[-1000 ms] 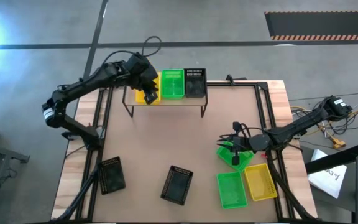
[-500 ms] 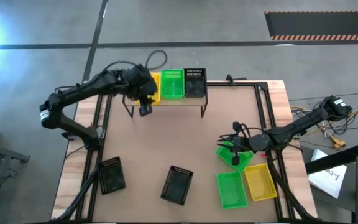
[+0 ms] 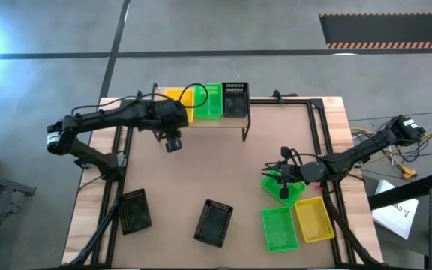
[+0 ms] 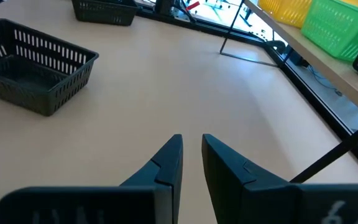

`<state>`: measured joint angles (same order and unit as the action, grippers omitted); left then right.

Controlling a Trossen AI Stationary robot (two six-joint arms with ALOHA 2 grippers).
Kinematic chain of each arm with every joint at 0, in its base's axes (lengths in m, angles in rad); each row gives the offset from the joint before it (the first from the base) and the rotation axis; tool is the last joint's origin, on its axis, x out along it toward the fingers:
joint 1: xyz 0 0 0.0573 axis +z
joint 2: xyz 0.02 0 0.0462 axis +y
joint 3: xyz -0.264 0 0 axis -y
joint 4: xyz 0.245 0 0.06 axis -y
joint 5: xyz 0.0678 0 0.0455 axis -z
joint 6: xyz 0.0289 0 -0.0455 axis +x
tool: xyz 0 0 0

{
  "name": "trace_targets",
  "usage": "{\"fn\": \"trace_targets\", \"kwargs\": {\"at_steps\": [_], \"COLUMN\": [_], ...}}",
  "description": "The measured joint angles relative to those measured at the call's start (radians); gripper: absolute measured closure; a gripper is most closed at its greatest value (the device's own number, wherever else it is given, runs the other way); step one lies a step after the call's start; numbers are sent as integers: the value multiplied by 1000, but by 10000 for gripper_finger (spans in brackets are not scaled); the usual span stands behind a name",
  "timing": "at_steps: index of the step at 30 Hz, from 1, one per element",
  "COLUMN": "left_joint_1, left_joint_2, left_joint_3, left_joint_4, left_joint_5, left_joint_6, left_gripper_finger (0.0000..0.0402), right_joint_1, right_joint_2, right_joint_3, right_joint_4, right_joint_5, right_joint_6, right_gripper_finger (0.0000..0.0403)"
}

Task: Stack baskets on shelf by color
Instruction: Stack the top yellow basket on the other yellow basket on the shelf, then stack the top green basket on the other green basket on the shelf

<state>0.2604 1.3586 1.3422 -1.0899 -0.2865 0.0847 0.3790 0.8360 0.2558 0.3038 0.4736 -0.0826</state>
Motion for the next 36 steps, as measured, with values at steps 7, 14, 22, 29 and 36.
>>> {"fn": "trace_targets", "kwargs": {"at_steps": [7, 14, 22, 29, 36], "left_joint_1": [0, -2, -19, -128, -235], "left_joint_2": [0, -2, -17, -18, -18], "left_joint_3": [-20, 1, -8, -10, -38], "left_joint_4": [72, 88, 150, 233, 275], "left_joint_5": [-120, -121, -121, -116, -144], "left_joint_6": [68, 79, 52, 8, -168], "left_gripper_finger": [277, 277, 277, 277, 277], "right_joint_1": [0, 0, 0, 0, 0], "right_joint_2": [0, 0, 0, 0, 0], "right_joint_3": [0, 0, -1, -2, -2], "right_joint_4": [0, 0, 0, -1, -7], "right_joint_5": [0, 0, 0, 0, 0], "right_joint_6": [0, 3, 4, 4, 6], "right_gripper_finger": [349, 349, 349, 349, 349]}}
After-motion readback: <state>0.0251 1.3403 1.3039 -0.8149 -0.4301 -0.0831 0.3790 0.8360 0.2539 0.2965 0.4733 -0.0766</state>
